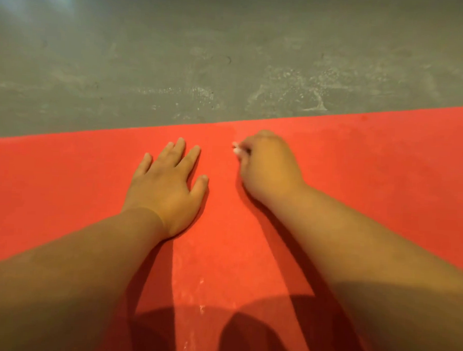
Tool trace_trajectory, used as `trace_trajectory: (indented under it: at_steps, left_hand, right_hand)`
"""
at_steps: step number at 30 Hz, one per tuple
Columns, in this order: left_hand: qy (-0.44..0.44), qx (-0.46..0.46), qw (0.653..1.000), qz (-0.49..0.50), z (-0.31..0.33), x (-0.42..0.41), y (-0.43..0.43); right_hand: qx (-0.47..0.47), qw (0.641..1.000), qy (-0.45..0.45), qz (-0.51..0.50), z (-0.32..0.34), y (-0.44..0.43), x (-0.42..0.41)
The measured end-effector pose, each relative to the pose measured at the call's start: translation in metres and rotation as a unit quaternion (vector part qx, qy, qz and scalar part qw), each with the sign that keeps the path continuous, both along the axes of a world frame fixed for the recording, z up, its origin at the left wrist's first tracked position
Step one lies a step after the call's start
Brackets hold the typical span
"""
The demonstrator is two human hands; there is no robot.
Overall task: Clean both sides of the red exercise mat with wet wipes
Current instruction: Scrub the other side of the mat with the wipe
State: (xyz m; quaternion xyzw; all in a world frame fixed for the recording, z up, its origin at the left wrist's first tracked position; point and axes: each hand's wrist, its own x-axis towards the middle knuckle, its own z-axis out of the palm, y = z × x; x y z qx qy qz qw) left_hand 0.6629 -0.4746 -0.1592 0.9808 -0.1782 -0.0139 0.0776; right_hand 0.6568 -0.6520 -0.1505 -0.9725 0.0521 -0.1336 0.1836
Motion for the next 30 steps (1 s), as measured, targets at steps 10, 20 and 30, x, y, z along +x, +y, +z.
trace_trajectory:
  at_steps: [10, 20, 30]
  left_hand:
    - [-0.002, 0.004, 1.0, 0.0, 0.002, 0.0, 0.0]
    - [-0.001, -0.001, 1.0, -0.001, 0.002, 0.001, 0.001]
    - [-0.003, -0.006, 1.0, 0.006, 0.003, -0.001, 0.0]
  right_hand:
    - [-0.025, 0.97, 0.029, -0.241, 0.004, -0.09, 0.036]
    - [0.034, 0.997, 0.061, -0.046, 0.013, -0.014, 0.054]
    - [0.036, 0.998, 0.056, -0.018, 0.01, 0.02, 0.07]
